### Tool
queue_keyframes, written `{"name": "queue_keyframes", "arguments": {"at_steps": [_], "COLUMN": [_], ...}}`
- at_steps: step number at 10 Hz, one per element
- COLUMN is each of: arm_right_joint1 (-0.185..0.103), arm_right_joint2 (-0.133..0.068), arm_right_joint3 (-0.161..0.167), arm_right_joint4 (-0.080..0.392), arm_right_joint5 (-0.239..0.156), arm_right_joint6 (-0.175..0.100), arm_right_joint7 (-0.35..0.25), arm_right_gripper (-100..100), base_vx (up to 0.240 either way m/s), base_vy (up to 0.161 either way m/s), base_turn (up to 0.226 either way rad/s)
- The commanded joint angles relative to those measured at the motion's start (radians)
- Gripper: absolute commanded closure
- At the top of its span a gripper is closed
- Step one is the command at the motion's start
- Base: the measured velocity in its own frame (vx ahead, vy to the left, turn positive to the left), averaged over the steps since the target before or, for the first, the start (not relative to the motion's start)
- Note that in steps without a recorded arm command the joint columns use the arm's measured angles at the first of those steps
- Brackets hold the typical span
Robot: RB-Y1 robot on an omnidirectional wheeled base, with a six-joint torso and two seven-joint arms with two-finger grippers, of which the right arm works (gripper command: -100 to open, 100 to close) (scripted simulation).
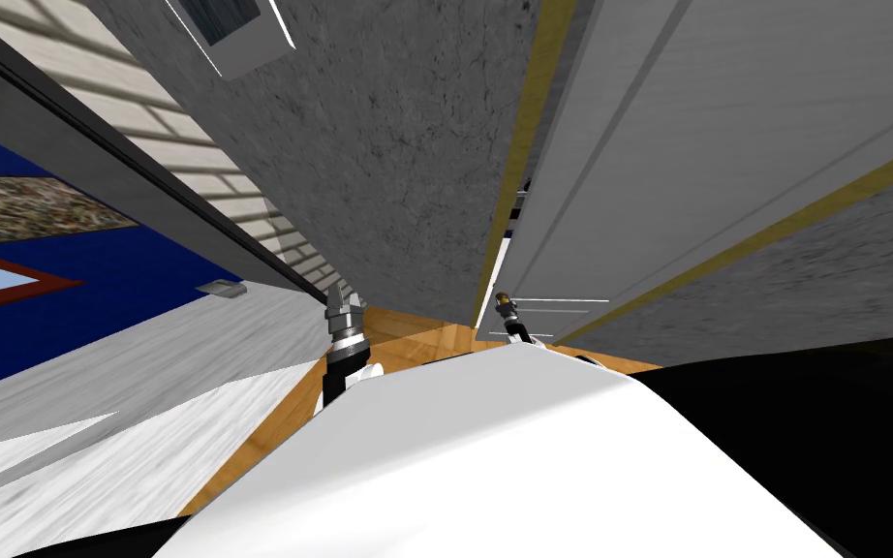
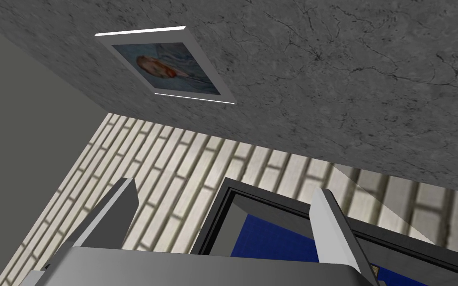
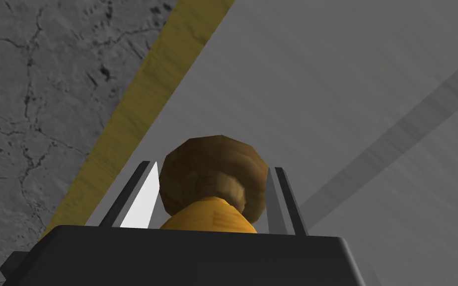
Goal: Pull the door open
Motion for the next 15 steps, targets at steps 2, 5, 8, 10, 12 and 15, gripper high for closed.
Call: {"name": "queue_keyframes", "arguments": {"at_steps": [2,5,8,10,12,15], "arm_right_joint1": [0.003,-0.002,-0.008,-0.012,-0.016,-0.017], "arm_right_joint2": [0.007,0.007,0.008,0.008,0.009,0.009], "arm_right_joint3": [0.007,0.012,0.02,0.024,0.028,0.03], "arm_right_joint4": [0.008,0.01,0.013,0.016,0.018,0.019], "arm_right_joint5": [-0.011,-0.024,-0.042,-0.054,-0.064,-0.068], "arm_right_joint6": [0.008,0.011,0.014,0.017,0.018,0.019], "arm_right_joint7": [-0.064,-0.121,-0.202,-0.255,-0.296,-0.317], "arm_right_gripper": [100,100,100,100,100,100], "base_vx": [-0.035,-0.04,-0.05,-0.06,-0.054,-0.033], "base_vy": [-0.012,-0.012,-0.019,-0.021,-0.017,-0.011], "base_turn": [0.027,0.034,0.041,0.045,0.035,0.016]}}
